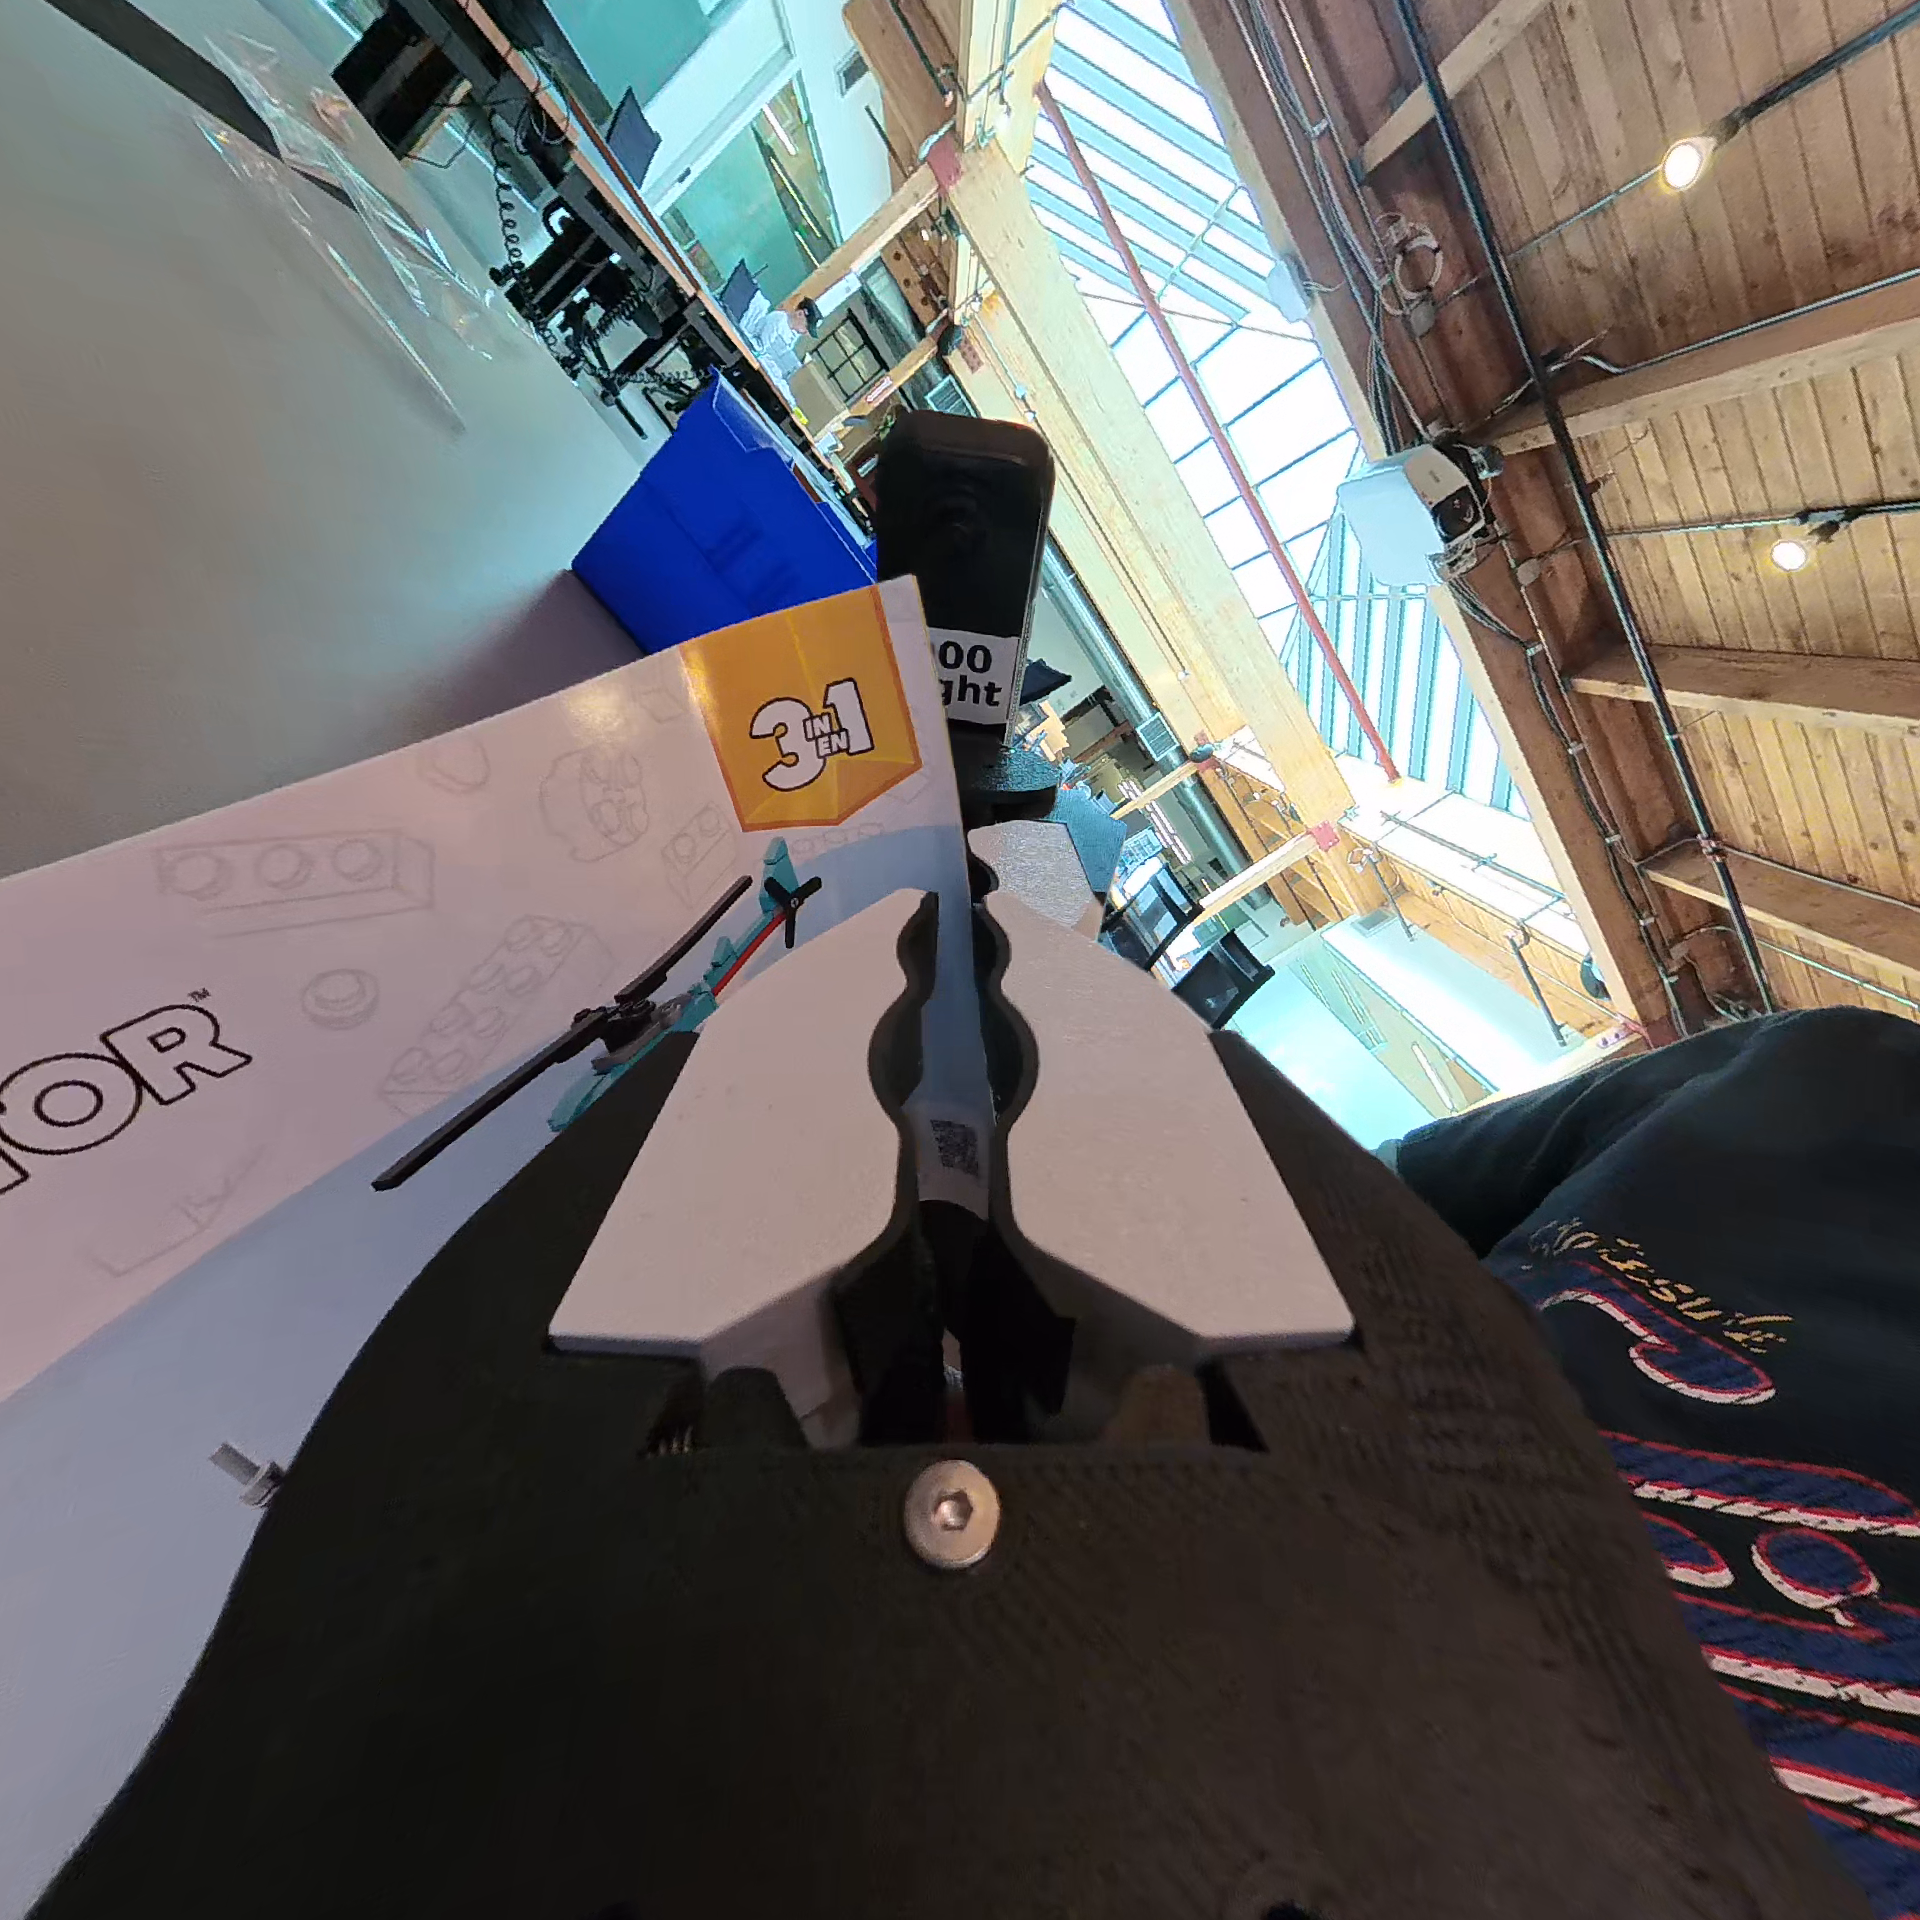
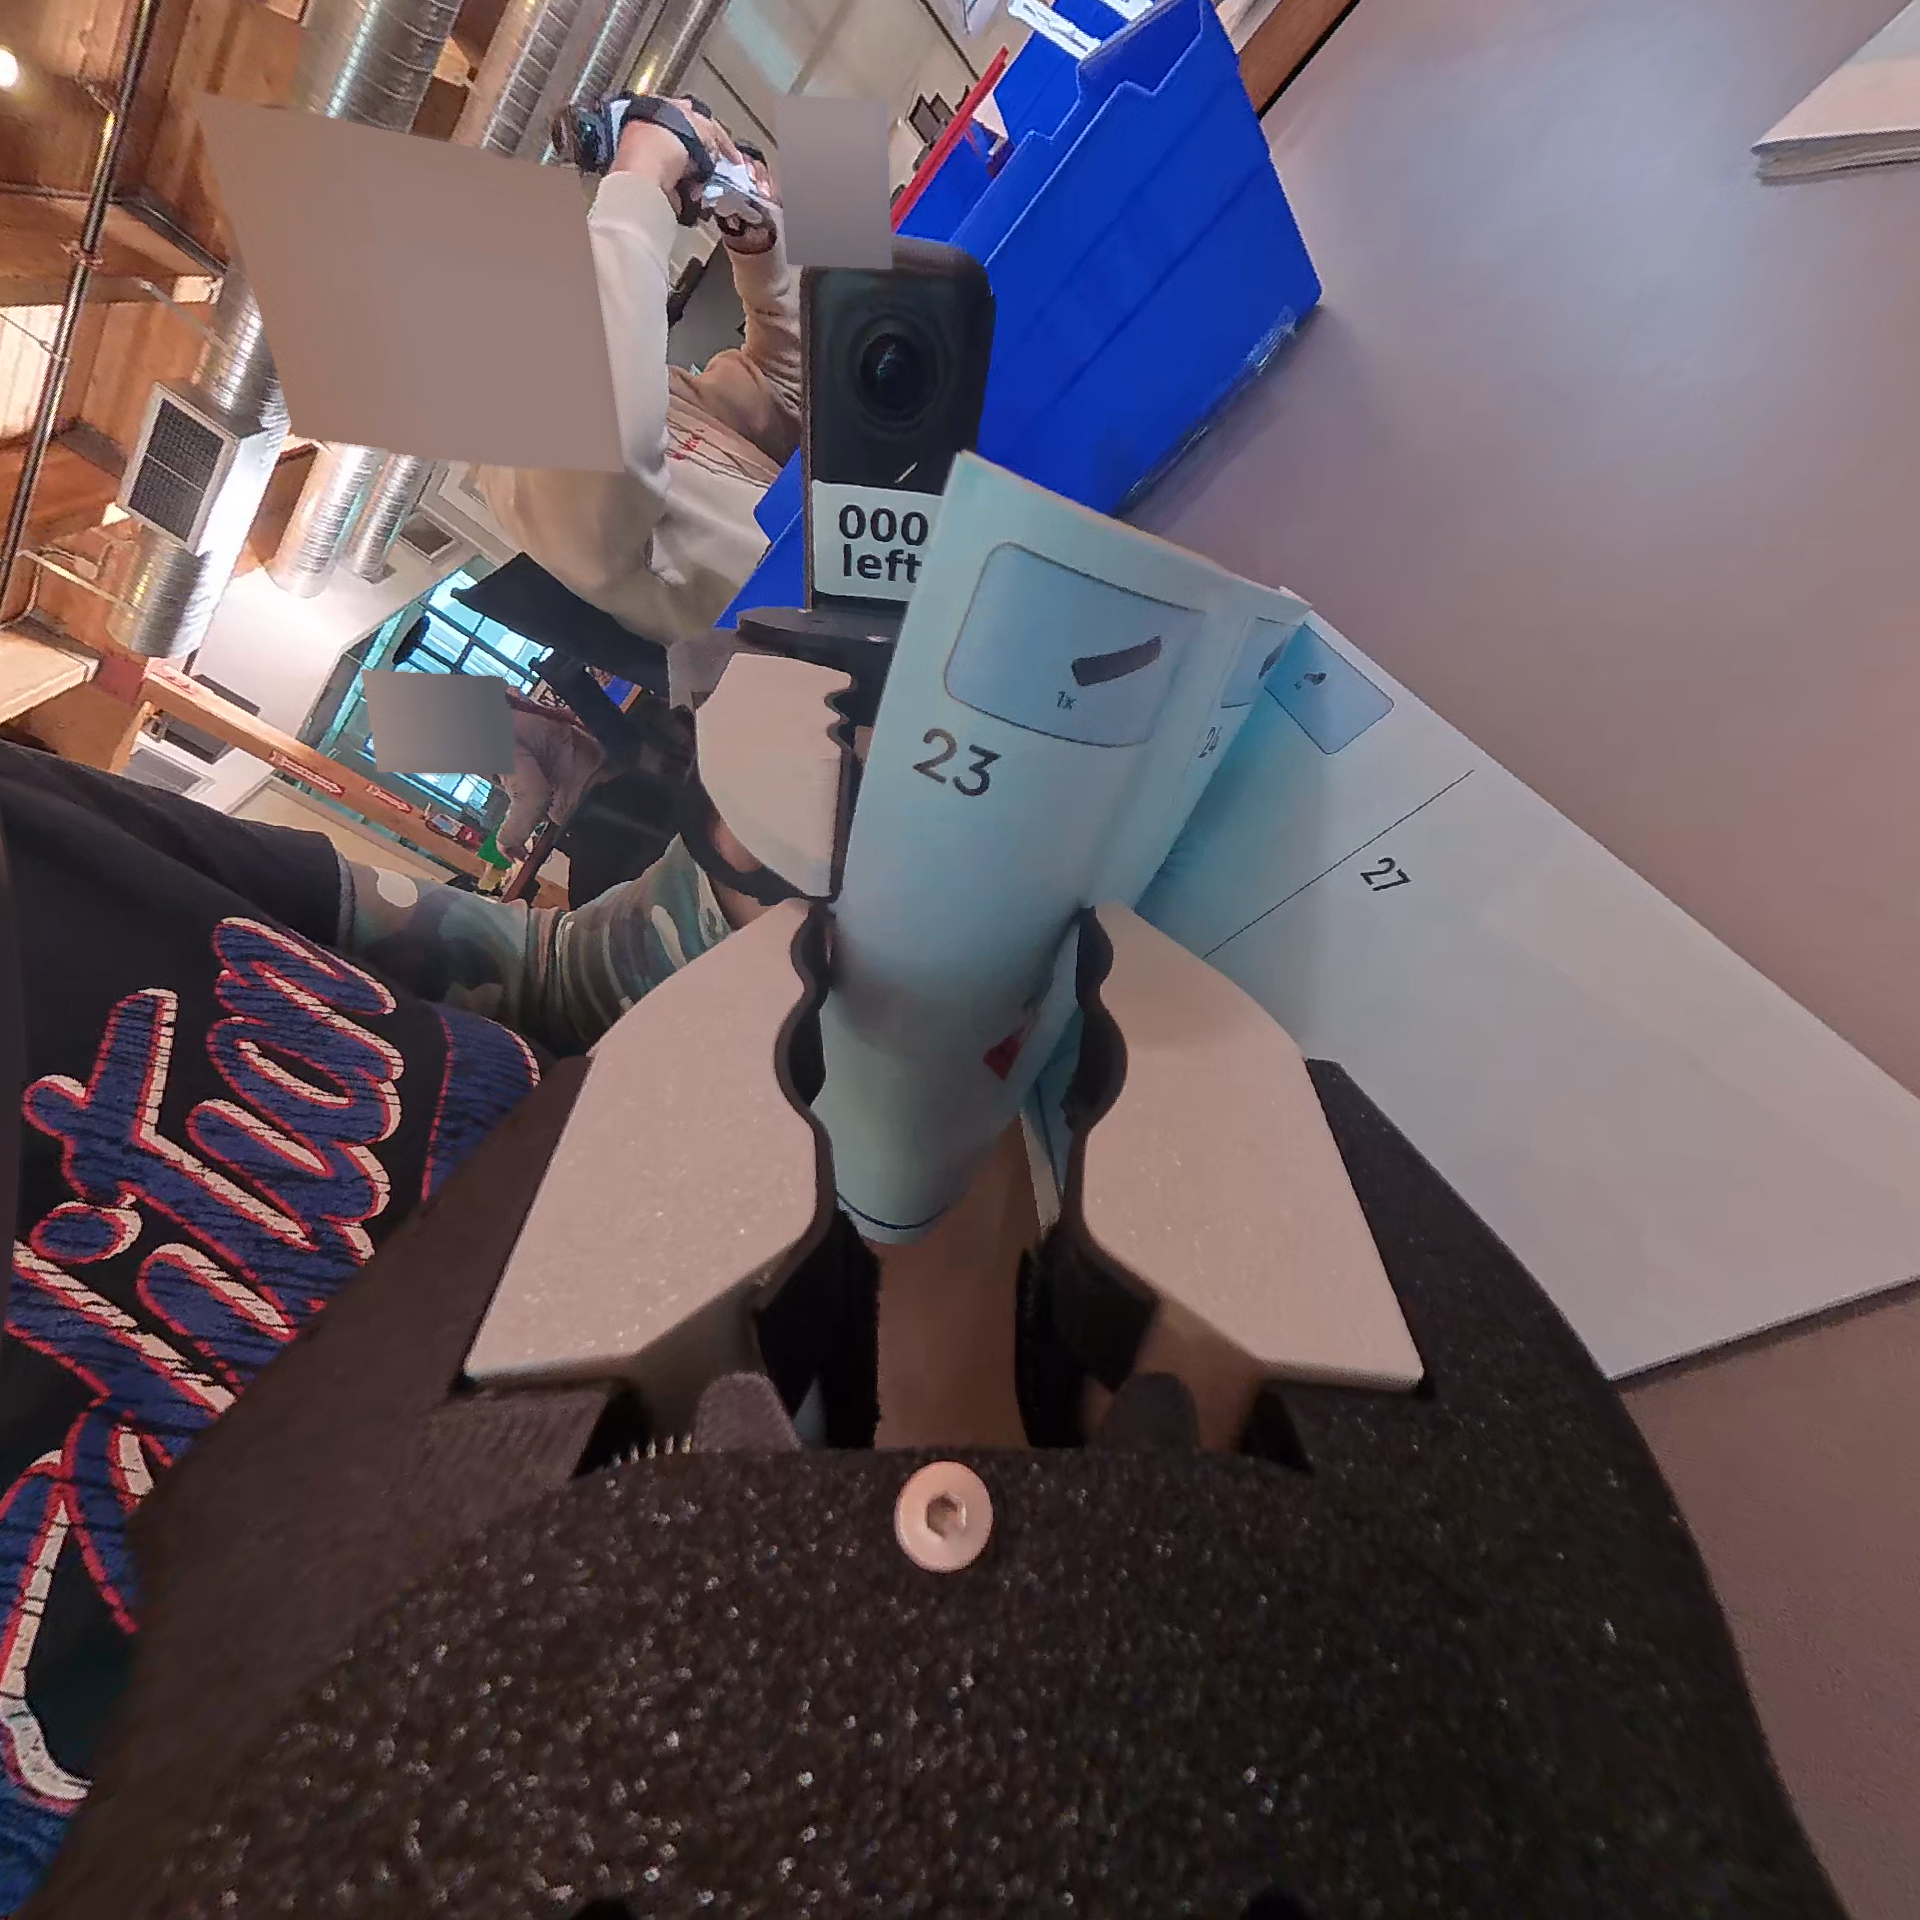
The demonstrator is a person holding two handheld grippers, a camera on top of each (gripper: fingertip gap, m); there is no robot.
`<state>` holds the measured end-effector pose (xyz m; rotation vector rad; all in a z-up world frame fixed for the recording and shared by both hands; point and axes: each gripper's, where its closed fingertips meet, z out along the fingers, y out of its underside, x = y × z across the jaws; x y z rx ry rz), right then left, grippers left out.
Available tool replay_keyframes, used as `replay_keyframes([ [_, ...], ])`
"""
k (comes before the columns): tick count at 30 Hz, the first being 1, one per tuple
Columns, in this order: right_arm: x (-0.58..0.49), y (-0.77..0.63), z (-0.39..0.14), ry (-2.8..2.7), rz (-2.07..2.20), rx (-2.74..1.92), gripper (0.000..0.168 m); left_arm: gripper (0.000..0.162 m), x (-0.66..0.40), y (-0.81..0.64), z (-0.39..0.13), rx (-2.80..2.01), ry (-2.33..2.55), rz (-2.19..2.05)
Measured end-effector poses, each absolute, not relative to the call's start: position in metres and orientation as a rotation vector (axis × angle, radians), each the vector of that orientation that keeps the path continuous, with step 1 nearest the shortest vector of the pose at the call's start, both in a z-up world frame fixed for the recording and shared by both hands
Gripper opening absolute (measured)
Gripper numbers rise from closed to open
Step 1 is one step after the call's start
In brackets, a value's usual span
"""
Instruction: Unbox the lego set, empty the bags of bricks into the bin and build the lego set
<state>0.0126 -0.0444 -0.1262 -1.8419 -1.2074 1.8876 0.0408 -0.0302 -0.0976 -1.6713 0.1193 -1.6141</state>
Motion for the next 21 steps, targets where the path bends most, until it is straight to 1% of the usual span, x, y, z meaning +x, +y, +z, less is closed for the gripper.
replay_keyframes([
  [4,0.0129,-0.0441,-0.1258,-1.204,1.891,-1.84,0.046,0.001,0.0408,-0.0313,-0.0959,-1.657,0.119,-1.633],
  [21,0.0133,-0.0466,-0.1201,-1.193,1.958,-1.804,0.048,0.0,0.0407,-0.0349,-0.0894,-1.6,0.099,-1.722],
])
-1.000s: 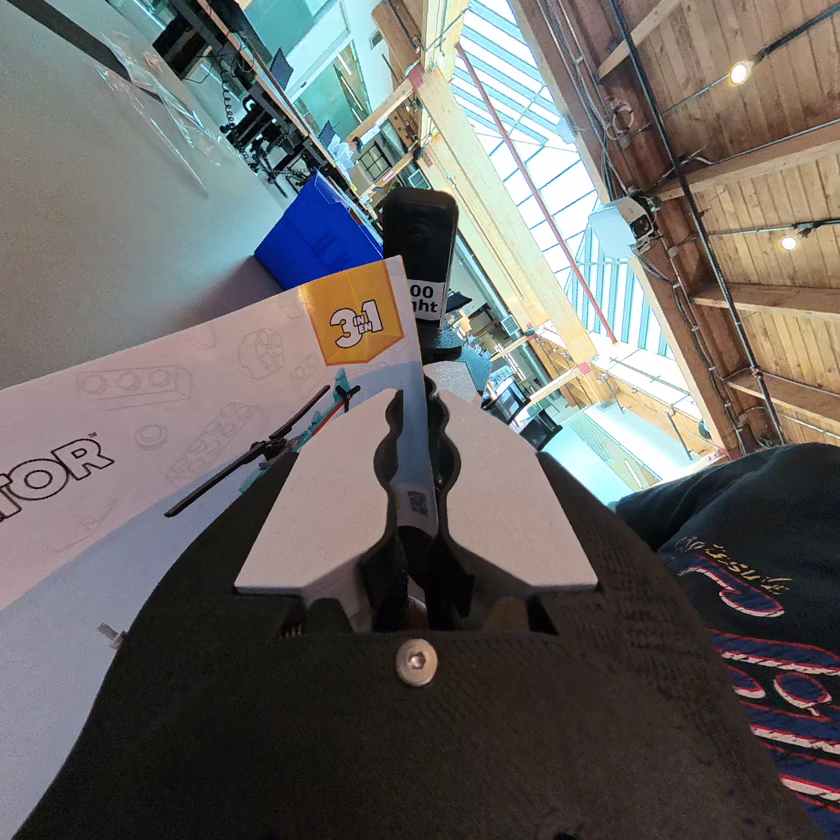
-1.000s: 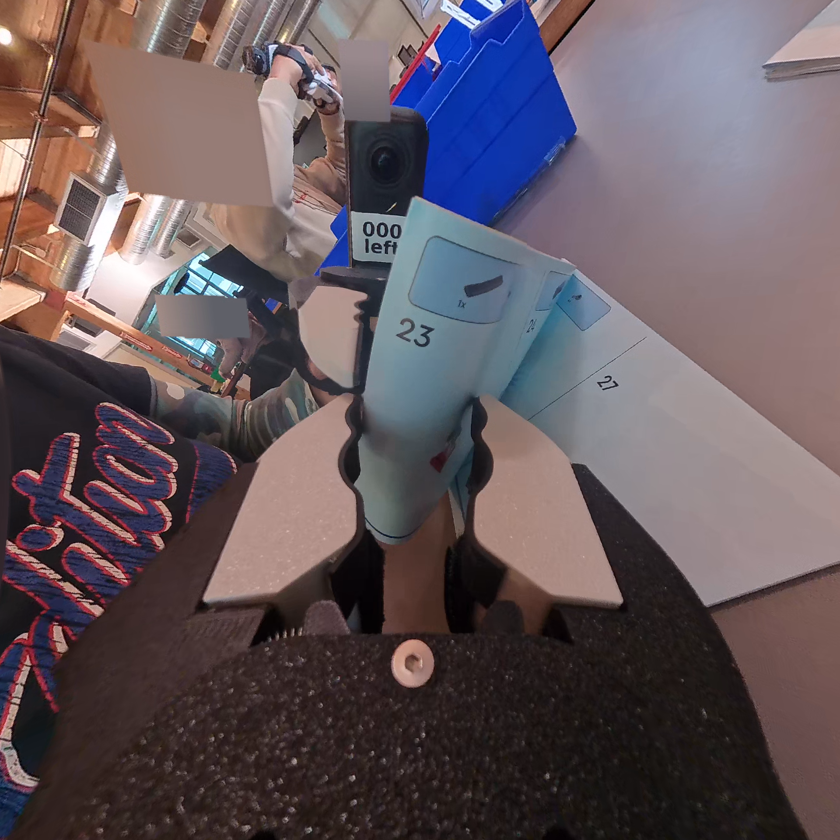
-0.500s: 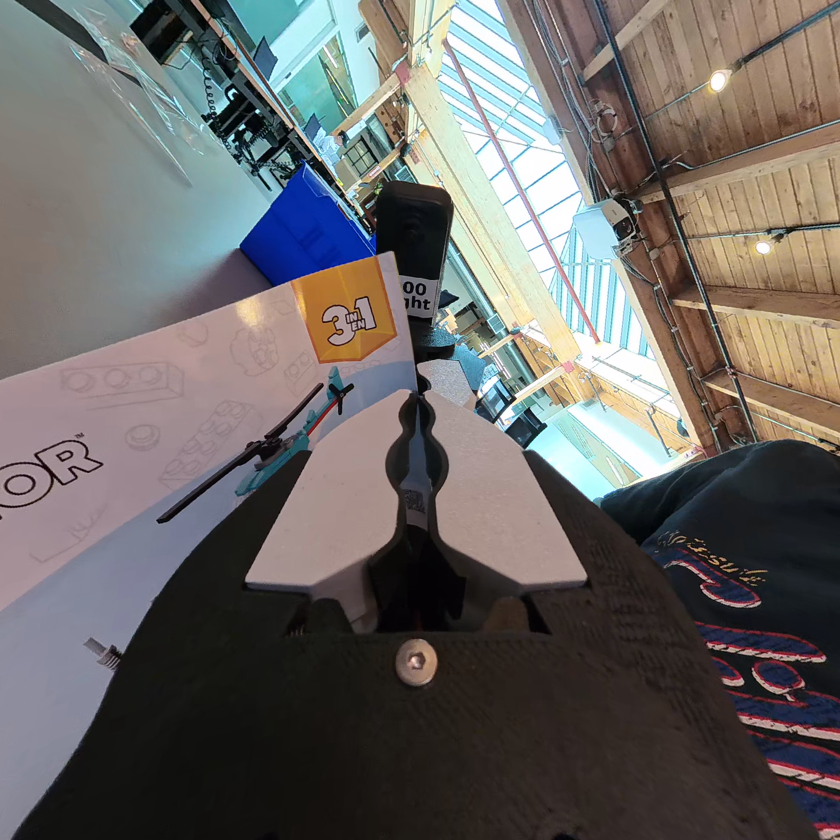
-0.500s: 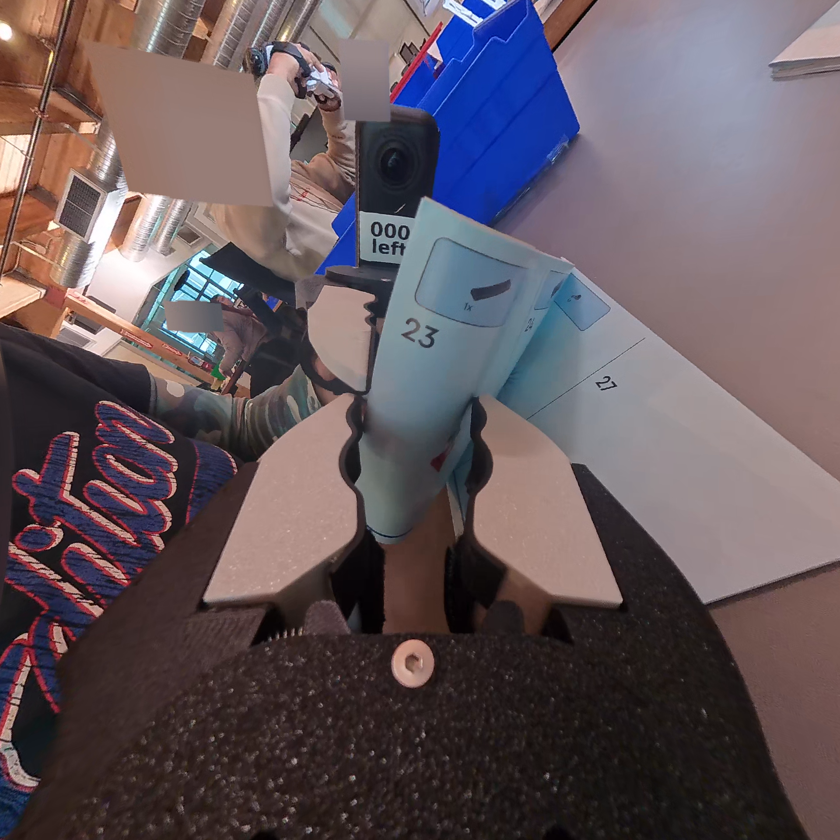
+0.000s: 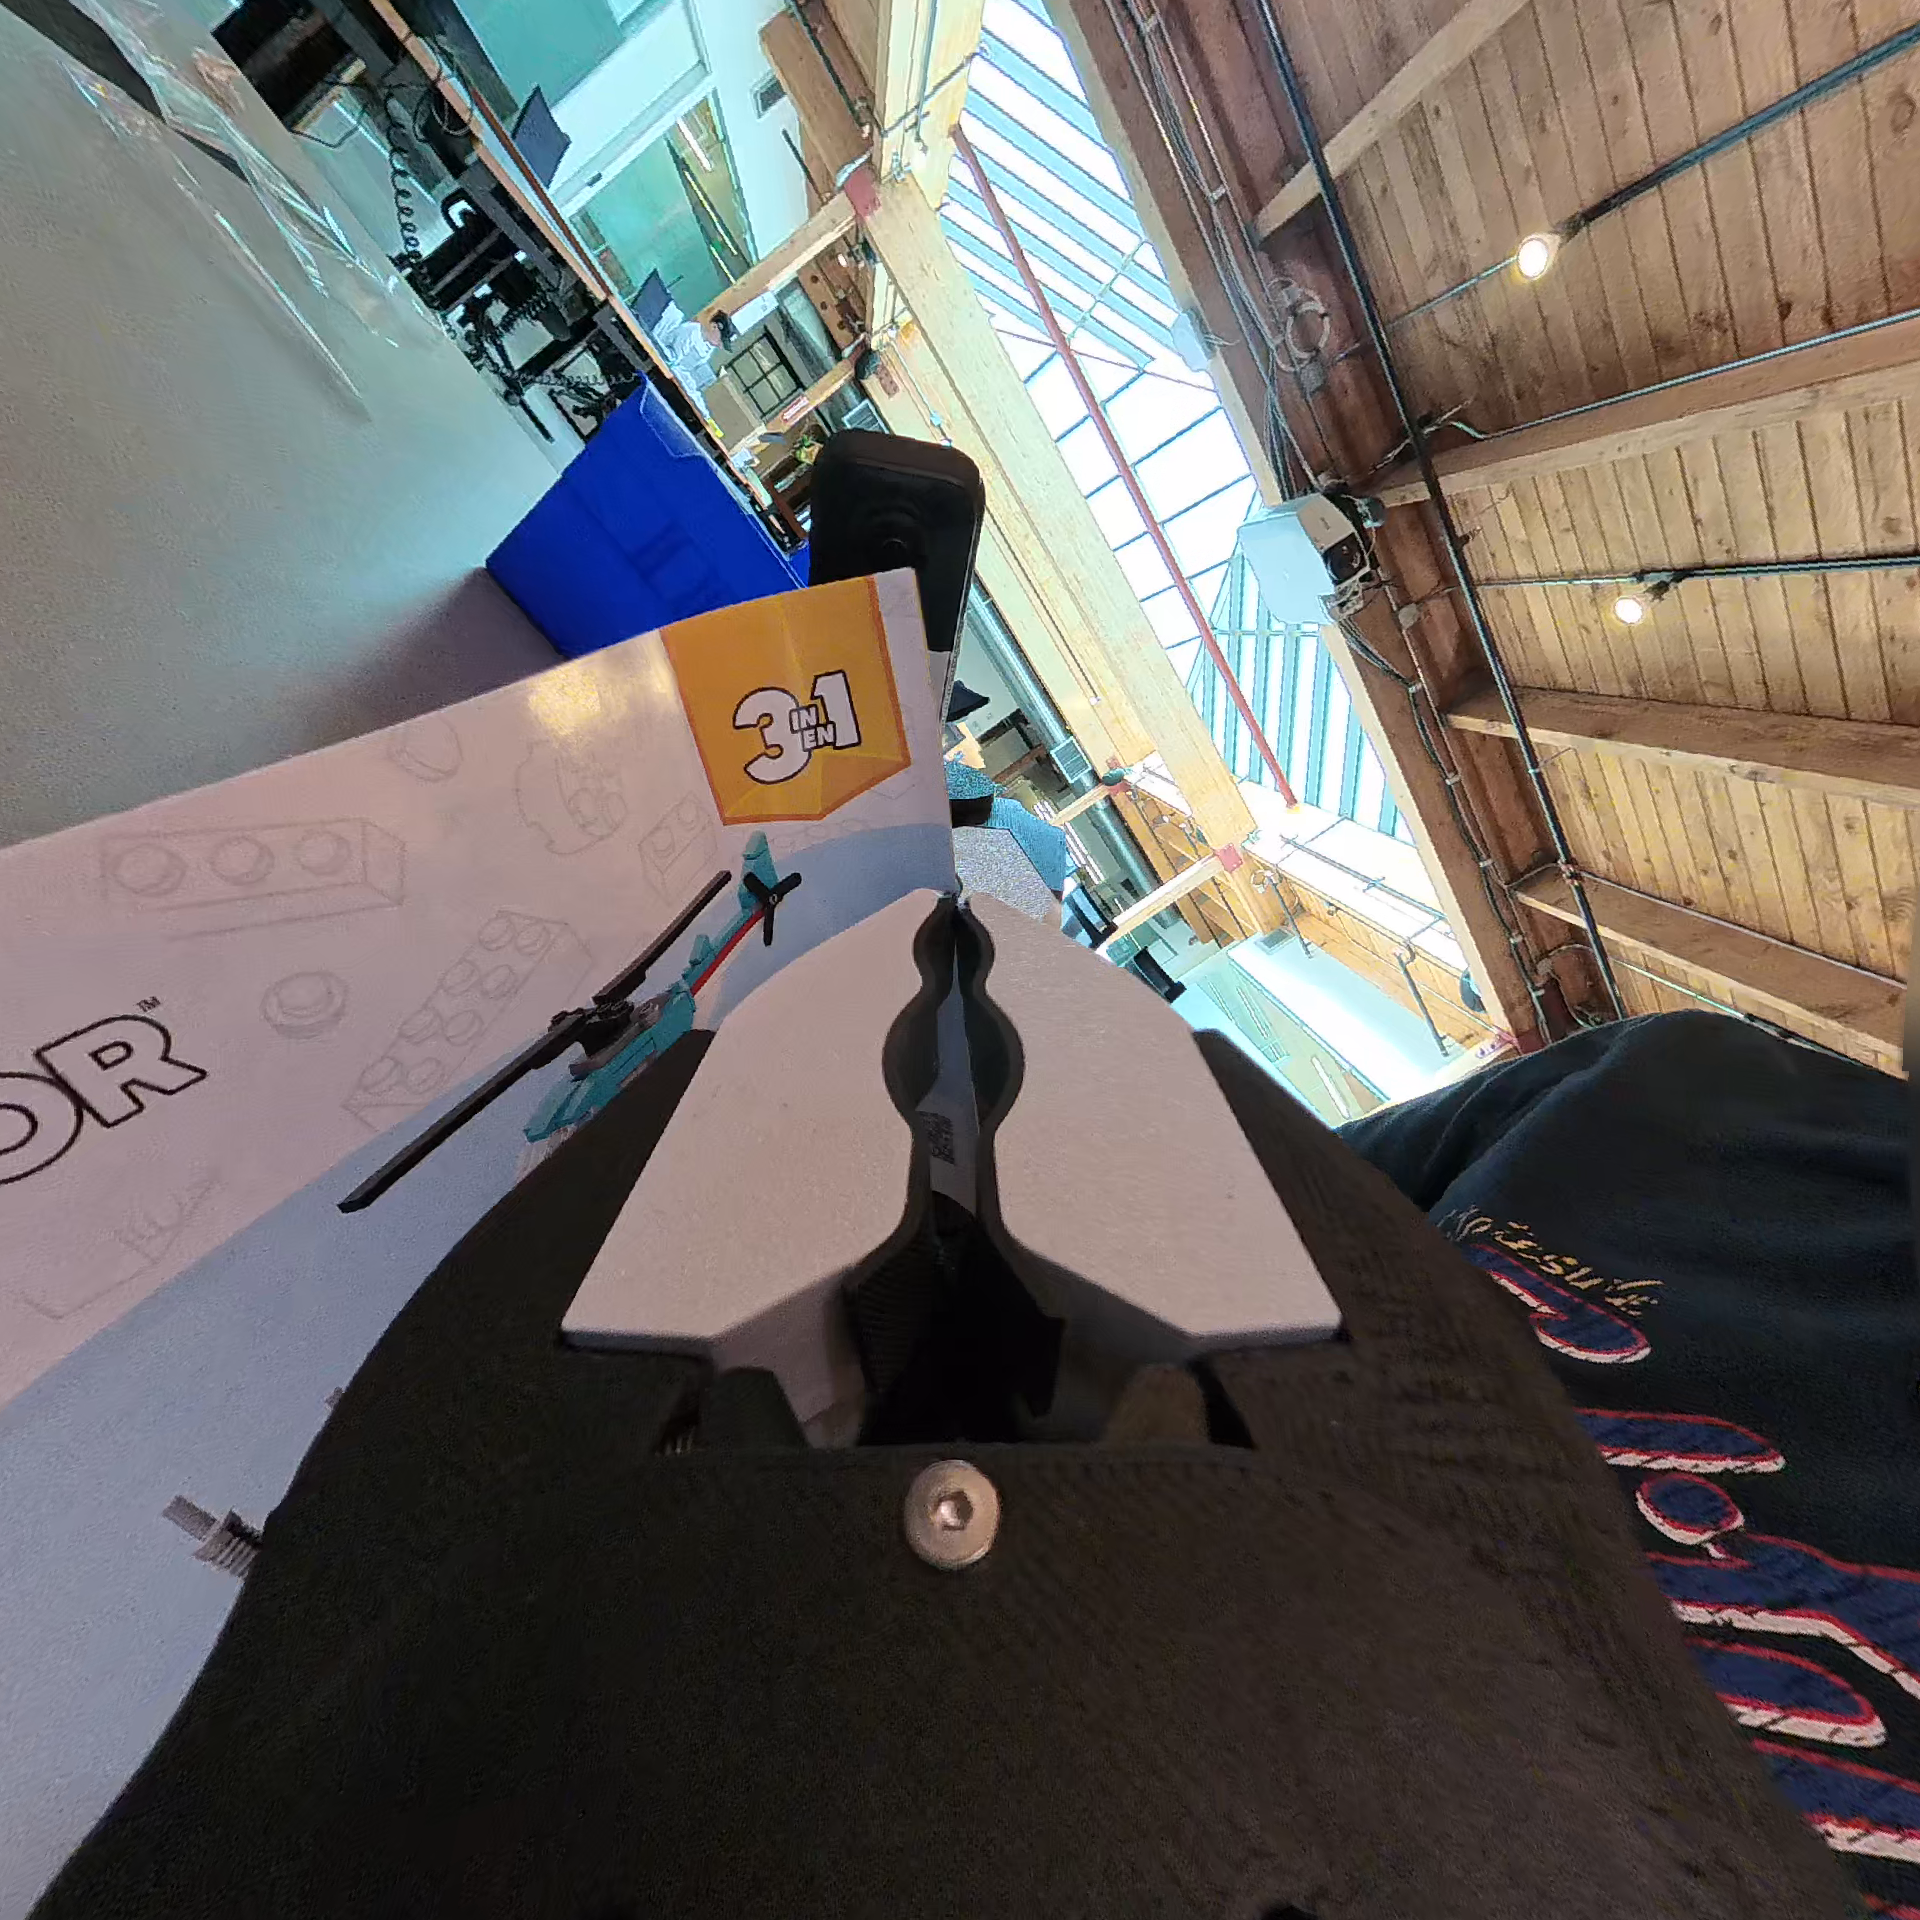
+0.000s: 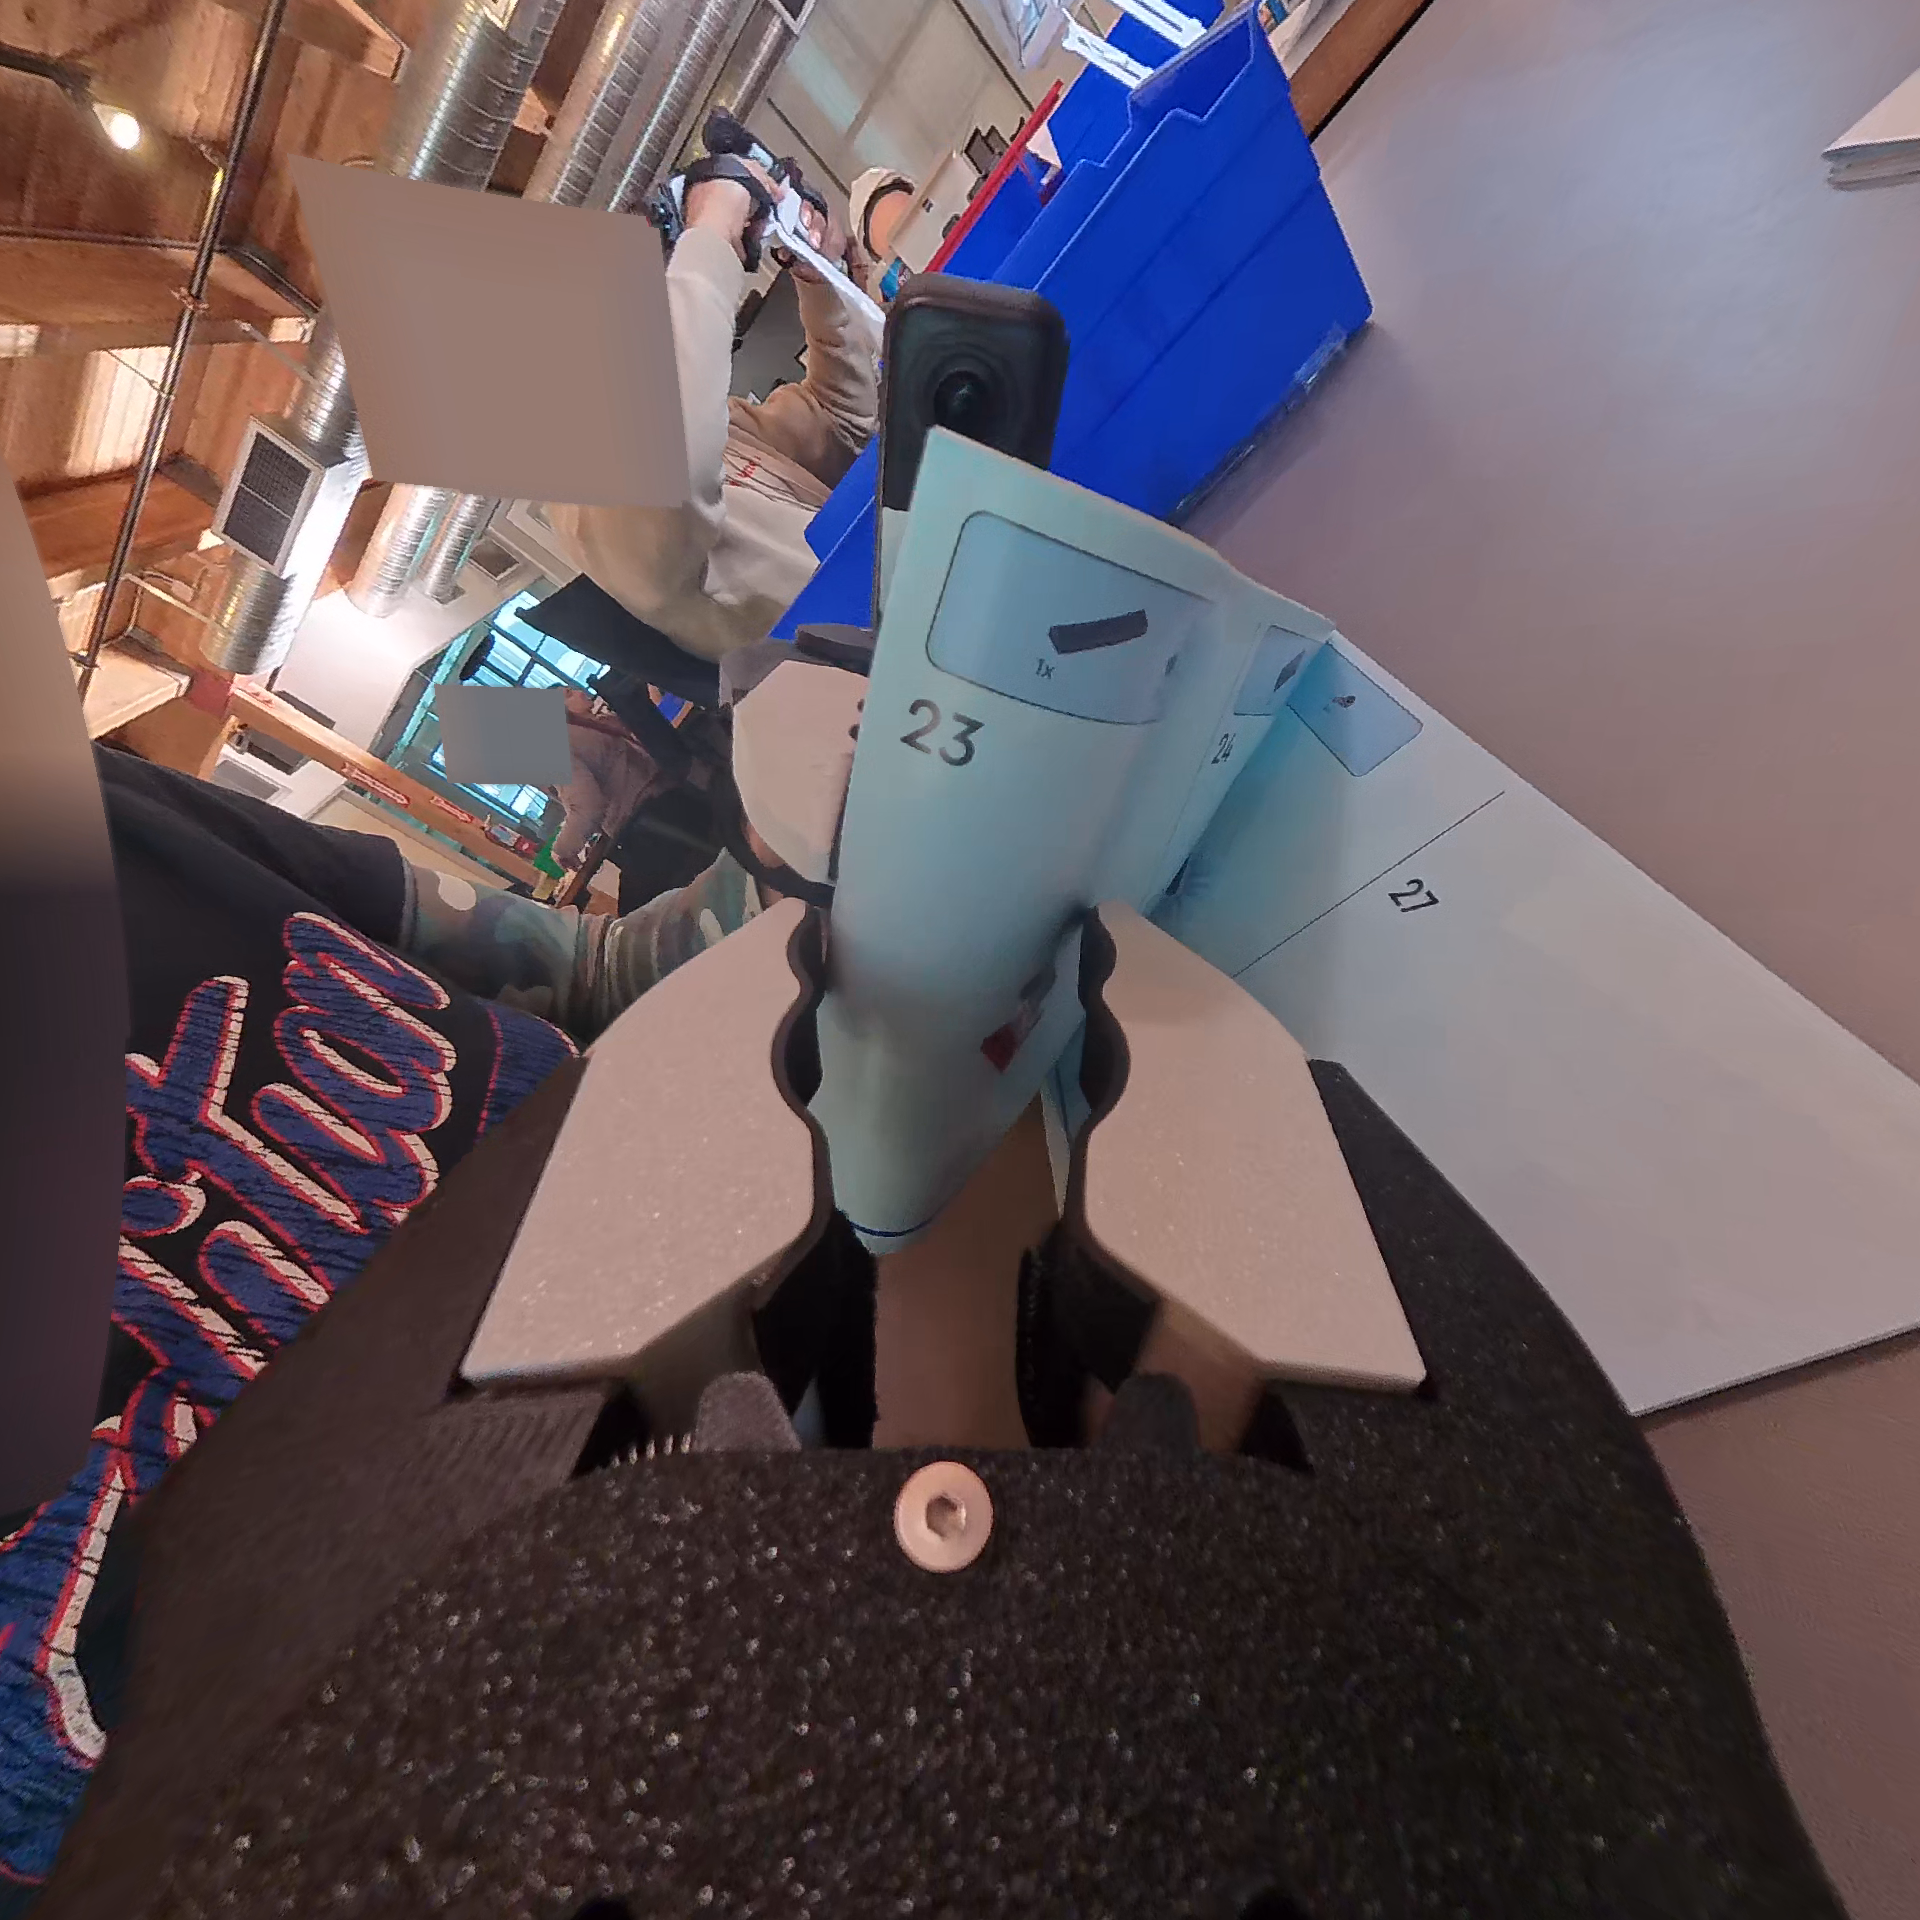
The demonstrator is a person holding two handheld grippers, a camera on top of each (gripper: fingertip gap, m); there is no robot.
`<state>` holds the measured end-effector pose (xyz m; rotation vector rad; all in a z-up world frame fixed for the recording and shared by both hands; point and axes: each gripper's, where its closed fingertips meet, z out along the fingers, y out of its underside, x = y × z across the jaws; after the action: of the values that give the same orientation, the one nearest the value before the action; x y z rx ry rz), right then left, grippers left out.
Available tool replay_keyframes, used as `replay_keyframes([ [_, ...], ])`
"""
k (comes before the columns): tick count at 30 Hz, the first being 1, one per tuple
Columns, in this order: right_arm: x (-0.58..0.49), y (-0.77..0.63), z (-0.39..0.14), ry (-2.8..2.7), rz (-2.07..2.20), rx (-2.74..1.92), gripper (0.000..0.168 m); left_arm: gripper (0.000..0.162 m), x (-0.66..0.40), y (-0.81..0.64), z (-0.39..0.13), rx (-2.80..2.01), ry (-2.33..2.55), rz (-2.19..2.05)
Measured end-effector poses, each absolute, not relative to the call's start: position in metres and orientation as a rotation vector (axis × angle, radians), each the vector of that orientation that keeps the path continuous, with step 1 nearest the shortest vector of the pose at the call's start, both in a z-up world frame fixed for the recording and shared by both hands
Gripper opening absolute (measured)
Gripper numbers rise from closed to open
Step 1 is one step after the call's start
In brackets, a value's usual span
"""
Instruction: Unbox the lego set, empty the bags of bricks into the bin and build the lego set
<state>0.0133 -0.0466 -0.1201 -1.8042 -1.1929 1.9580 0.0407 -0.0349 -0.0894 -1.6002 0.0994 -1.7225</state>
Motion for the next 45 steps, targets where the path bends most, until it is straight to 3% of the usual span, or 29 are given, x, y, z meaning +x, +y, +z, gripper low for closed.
replay_keyframes([
  [45,0.017,-0.053,-0.098,-1.069,2.26,-1.696,0.045,0.0,0.038,-0.041,-0.071,-1.467,0.068,-1.896],
])
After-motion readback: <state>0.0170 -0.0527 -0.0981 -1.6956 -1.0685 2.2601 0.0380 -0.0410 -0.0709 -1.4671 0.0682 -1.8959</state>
